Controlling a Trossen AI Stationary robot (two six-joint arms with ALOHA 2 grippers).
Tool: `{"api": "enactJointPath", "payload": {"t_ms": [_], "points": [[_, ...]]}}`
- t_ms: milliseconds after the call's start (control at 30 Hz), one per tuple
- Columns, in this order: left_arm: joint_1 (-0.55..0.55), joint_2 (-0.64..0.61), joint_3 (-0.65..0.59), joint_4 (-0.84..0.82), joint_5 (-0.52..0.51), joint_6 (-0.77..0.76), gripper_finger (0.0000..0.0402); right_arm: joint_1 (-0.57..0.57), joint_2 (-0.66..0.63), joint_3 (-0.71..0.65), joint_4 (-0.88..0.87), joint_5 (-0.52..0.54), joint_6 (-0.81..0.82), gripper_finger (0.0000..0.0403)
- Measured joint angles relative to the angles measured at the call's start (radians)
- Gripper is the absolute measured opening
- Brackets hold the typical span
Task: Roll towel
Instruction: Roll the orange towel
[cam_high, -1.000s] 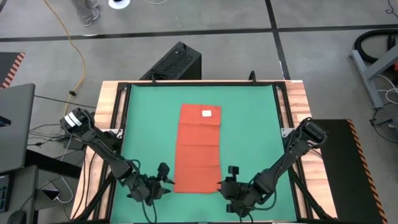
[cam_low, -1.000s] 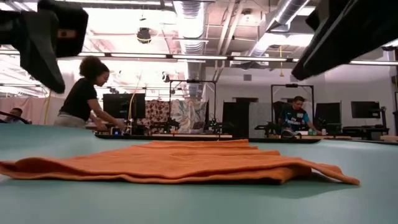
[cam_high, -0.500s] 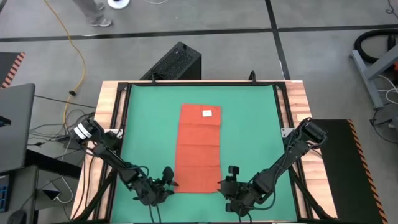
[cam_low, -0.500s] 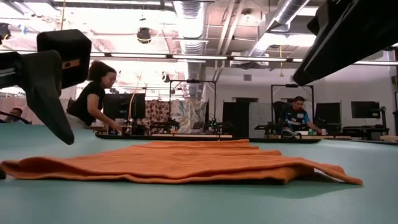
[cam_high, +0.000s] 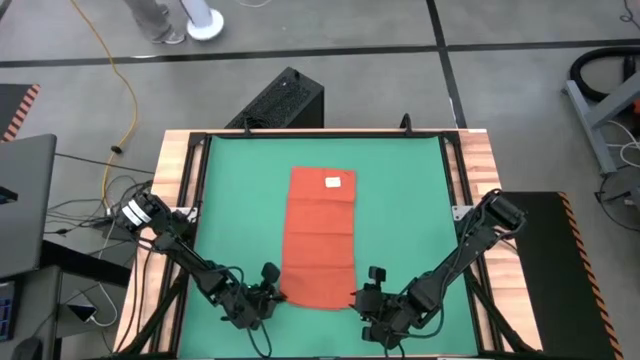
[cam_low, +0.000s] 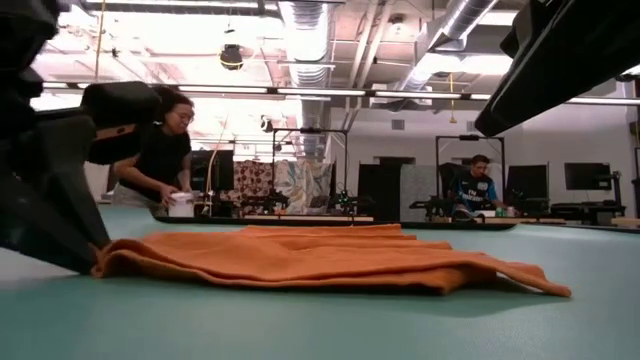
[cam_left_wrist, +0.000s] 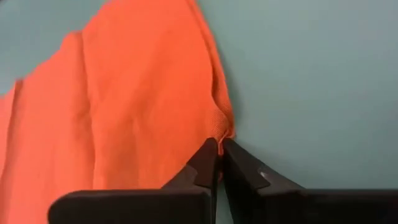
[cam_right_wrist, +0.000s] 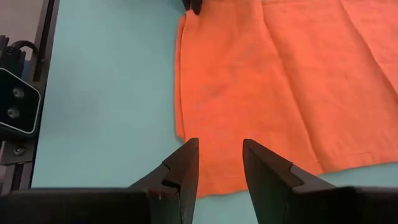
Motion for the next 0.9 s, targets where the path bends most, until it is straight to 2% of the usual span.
{"api": "enactJointPath", "payload": {"t_ms": [200,500,800,900], "points": [[0.006,-0.001,0.108,-0.066,-0.050,-0.003,0.0002,0.005,0.000,0.000,0.023,0.045,-0.063,0.0145],[0.016,-0.001,0.275,-0.392,-0.034,-0.048,0.0000,0.006,0.004,0.000,0.054,0.045,-0.176,0.0145],[0.086,-0.032,0.284,-0.405,-0.037,-0.048,0.0000,-0.023,0.104,0.001,0.145,0.045,-0.357,0.0149],[0.102,-0.067,0.284,-0.403,-0.036,-0.038,0.0000,-0.024,0.122,0.001,0.158,0.088,-0.370,0.0154]]}}
